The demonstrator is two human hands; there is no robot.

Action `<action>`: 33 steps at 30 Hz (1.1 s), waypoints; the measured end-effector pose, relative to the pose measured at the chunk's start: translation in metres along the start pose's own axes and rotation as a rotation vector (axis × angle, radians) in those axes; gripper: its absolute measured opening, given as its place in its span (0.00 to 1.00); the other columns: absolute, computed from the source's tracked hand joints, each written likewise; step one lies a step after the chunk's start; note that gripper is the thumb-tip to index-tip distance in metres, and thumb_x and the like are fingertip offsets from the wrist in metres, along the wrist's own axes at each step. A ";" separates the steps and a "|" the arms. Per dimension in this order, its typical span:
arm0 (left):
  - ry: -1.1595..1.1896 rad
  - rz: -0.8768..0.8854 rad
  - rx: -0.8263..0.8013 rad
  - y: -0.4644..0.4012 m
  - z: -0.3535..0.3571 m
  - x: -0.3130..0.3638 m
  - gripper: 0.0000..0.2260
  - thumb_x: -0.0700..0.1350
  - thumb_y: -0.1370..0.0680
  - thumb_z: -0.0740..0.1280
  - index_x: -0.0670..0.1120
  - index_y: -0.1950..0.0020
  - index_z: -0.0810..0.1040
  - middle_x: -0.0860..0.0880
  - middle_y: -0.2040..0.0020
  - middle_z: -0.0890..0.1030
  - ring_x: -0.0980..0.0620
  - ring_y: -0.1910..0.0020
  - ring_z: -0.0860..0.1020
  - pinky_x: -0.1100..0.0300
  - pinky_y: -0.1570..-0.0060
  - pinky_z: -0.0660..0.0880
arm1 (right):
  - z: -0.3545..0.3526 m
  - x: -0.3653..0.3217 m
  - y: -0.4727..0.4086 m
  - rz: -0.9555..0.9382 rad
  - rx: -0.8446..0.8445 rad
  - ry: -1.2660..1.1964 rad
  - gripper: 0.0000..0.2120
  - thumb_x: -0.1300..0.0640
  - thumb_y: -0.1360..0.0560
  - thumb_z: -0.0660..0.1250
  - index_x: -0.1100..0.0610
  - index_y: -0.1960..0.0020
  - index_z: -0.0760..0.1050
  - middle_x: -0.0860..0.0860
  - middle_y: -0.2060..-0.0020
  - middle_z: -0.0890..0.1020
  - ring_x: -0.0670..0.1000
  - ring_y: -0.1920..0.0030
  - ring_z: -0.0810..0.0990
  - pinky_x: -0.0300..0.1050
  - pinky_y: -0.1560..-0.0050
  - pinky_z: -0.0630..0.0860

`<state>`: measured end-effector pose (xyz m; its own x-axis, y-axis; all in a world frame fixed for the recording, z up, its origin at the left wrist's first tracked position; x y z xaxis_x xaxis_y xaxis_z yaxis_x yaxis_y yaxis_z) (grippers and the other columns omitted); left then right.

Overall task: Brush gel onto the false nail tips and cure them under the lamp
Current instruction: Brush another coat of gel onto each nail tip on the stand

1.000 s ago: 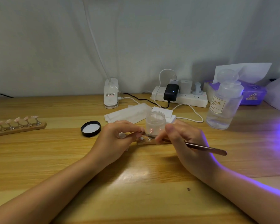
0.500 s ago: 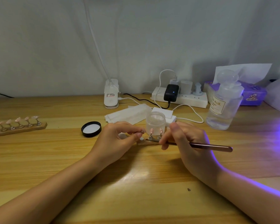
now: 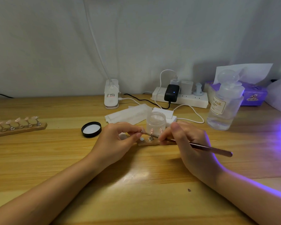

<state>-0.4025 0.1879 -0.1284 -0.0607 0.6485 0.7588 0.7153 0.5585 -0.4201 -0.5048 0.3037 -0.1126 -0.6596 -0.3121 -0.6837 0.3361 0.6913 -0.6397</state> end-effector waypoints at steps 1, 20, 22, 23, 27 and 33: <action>0.000 0.007 -0.005 0.000 0.000 0.000 0.09 0.37 0.28 0.70 0.51 0.55 0.82 0.58 0.62 0.81 0.66 0.68 0.76 0.74 0.64 0.69 | 0.000 -0.002 -0.001 -0.020 0.000 0.038 0.18 0.47 0.24 0.52 0.48 0.63 0.78 0.43 0.67 0.80 0.44 0.60 0.78 0.46 0.55 0.72; 0.053 0.024 0.027 0.000 0.000 -0.003 0.09 0.40 0.28 0.69 0.53 0.53 0.80 0.63 0.75 0.76 0.61 0.77 0.70 0.71 0.73 0.67 | 0.006 0.005 -0.003 0.041 -0.061 -0.035 0.19 0.46 0.24 0.52 0.51 0.62 0.78 0.45 0.66 0.81 0.42 0.60 0.79 0.36 0.56 0.72; 0.050 0.031 0.026 0.000 0.000 -0.003 0.08 0.40 0.28 0.69 0.52 0.53 0.81 0.62 0.76 0.76 0.60 0.78 0.69 0.70 0.73 0.67 | 0.005 0.006 0.001 0.041 -0.060 -0.099 0.20 0.47 0.24 0.52 0.54 0.64 0.78 0.47 0.67 0.81 0.43 0.62 0.79 0.37 0.55 0.71; 0.049 0.037 0.027 0.000 0.000 -0.002 0.08 0.41 0.28 0.68 0.52 0.52 0.81 0.61 0.76 0.75 0.60 0.78 0.69 0.71 0.72 0.67 | 0.004 0.005 0.002 0.040 -0.054 -0.120 0.21 0.48 0.24 0.52 0.54 0.65 0.78 0.47 0.67 0.81 0.43 0.63 0.79 0.37 0.56 0.71; 0.042 0.049 0.029 -0.001 -0.001 -0.001 0.08 0.44 0.29 0.68 0.49 0.51 0.81 0.61 0.77 0.75 0.64 0.75 0.72 0.75 0.67 0.66 | 0.000 0.005 0.000 0.051 -0.016 -0.054 0.19 0.46 0.24 0.52 0.52 0.63 0.78 0.46 0.65 0.81 0.45 0.60 0.79 0.42 0.54 0.73; -0.003 0.065 0.032 0.000 -0.001 -0.001 0.08 0.39 0.27 0.69 0.45 0.49 0.82 0.64 0.76 0.75 0.68 0.73 0.73 0.77 0.66 0.66 | 0.007 0.001 -0.003 0.021 -0.067 0.054 0.19 0.45 0.25 0.52 0.51 0.61 0.79 0.41 0.65 0.80 0.42 0.58 0.77 0.42 0.53 0.71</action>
<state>-0.4020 0.1868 -0.1283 -0.0167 0.6856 0.7277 0.6951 0.5312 -0.4845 -0.5023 0.2968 -0.1136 -0.6889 -0.2625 -0.6757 0.3057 0.7400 -0.5991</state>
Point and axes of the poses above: each hand's wrist, its own y-axis away from the middle knuckle, its own z-axis out of the palm, x = y × z, the point moved 9 cm from there along -y, towards the middle knuckle
